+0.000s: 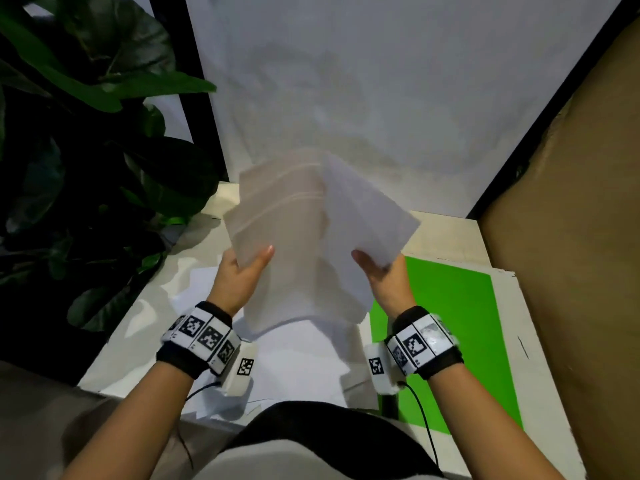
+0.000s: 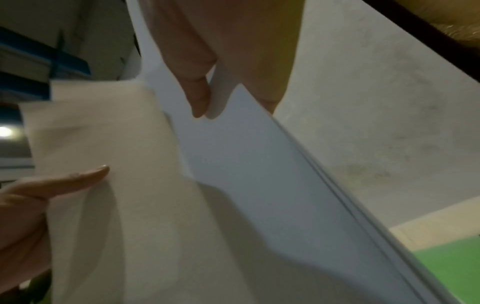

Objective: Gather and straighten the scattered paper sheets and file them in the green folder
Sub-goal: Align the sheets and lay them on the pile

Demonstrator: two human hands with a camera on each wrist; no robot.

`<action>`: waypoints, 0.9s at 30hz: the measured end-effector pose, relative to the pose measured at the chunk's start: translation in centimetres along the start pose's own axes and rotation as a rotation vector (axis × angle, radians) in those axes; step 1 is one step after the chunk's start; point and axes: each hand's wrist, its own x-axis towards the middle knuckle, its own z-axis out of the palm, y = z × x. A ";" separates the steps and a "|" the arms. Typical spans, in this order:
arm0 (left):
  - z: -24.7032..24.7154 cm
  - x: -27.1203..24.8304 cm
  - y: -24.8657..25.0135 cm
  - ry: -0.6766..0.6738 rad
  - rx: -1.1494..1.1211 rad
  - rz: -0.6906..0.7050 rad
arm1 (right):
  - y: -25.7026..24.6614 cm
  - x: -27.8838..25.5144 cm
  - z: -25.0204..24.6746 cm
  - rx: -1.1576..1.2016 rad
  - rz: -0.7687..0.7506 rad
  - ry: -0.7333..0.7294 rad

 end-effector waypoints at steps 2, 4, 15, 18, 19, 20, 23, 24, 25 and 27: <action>-0.9 0.6 0.0 -0.010 0.006 0.033 | -0.4 0.1 -0.2 0.039 0.007 0.018; -1.6 0.6 -1.3 -0.027 0.015 -0.025 | 0.2 -0.1 -0.4 0.048 0.055 0.016; -1.4 0.4 -2.1 0.105 -0.050 -0.109 | -1.0 -0.3 1.5 0.047 -0.016 -0.075; -1.6 0.4 -1.8 0.036 -0.018 -0.059 | -0.5 0.5 1.3 0.010 0.012 -0.057; -1.6 0.4 -2.0 0.020 -0.014 -0.076 | -0.3 0.6 1.3 0.010 0.026 -0.049; -1.7 0.6 -2.3 0.027 0.000 -0.109 | -0.1 0.7 1.3 0.013 0.046 -0.031; -1.8 1.0 -1.8 0.112 -0.005 -0.114 | -0.9 0.8 1.7 0.022 0.034 0.037; -1.8 1.2 -1.4 0.114 -0.033 -0.080 | -1.4 0.9 1.8 0.043 0.001 0.040; -2.1 1.3 -1.1 0.107 -0.055 -0.047 | -1.7 1.0 1.6 0.077 -0.027 0.031; -2.5 1.1 -0.6 0.104 -0.078 -0.003 | -2.3 1.2 1.3 0.114 -0.067 0.001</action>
